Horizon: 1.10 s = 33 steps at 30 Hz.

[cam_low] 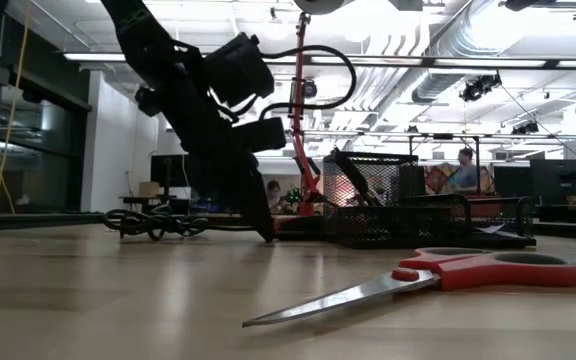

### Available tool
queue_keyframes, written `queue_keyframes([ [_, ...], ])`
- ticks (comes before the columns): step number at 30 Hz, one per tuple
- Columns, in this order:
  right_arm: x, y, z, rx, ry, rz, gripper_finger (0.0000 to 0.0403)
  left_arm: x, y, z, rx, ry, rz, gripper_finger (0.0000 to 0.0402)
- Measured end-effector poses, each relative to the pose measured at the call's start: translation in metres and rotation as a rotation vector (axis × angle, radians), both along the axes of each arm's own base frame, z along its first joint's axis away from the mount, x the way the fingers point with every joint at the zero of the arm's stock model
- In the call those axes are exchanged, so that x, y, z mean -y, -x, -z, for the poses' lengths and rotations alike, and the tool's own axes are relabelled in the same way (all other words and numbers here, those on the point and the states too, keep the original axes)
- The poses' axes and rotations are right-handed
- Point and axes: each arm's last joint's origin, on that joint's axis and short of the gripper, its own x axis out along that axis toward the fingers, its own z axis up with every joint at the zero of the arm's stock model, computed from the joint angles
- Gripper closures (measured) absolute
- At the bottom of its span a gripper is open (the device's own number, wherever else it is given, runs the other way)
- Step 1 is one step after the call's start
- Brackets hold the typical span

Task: Pick and place office supplies into organizer
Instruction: Put the black pen into the desk organizer

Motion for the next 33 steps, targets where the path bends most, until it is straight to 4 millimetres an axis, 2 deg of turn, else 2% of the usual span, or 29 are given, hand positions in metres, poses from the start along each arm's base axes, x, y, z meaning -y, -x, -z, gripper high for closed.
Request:
queue_keyframes([
  [7, 0.0, 0.0, 0.0, -0.002, 0.001, -0.001, 0.0228, -0.002, -0.004, 0.001, 0.032, -0.048, -0.034, 0.0186],
  [11, 0.0, 0.0, 0.0, -0.003, 0.002, -0.001, 0.023, -0.002, -0.004, 0.005, 0.022, -0.042, -0.032, 0.02],
  [21, 0.0, 0.0, 0.001, -0.008, -0.001, -0.004, 0.0231, -0.002, -0.006, 0.014, 0.008, -0.026, -0.02, 0.0284],
  [28, 0.0, 0.0, 0.001, -0.009, 0.0, -0.004, 0.0235, -0.001, -0.005, 0.015, -0.001, -0.012, -0.009, 0.0381],
  [30, 0.0, 0.0, 0.001, -0.01, 0.0, -0.004, 0.0233, -0.001, -0.005, 0.015, -0.002, -0.006, -0.008, 0.039],
  [33, 0.0, 0.0, 0.001, -0.013, 0.003, -0.004, 0.0234, -0.001, -0.005, 0.015, -0.01, -0.021, -0.026, 0.0376],
])
